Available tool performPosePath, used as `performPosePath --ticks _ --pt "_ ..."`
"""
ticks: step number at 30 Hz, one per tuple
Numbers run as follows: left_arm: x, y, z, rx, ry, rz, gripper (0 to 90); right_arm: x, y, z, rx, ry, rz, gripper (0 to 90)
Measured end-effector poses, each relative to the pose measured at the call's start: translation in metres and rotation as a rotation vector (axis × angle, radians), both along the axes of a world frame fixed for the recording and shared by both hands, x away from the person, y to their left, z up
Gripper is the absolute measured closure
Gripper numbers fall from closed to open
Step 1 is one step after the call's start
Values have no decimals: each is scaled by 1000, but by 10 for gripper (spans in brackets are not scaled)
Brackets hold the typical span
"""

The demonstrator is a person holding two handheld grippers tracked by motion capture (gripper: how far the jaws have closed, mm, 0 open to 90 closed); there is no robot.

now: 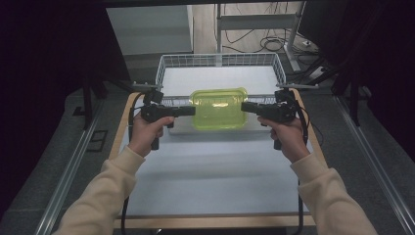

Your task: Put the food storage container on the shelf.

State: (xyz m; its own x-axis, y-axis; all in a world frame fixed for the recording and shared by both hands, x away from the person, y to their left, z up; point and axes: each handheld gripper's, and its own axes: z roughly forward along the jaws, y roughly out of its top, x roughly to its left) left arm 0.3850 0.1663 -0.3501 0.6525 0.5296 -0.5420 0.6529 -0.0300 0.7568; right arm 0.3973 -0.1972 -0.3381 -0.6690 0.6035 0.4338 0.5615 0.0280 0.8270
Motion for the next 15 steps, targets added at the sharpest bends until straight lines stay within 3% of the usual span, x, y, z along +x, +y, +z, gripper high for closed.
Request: performPosePath --ticks 15 --pt "21 1 15 11 -12 16 819 21 4 19 -8 6 -21 806"
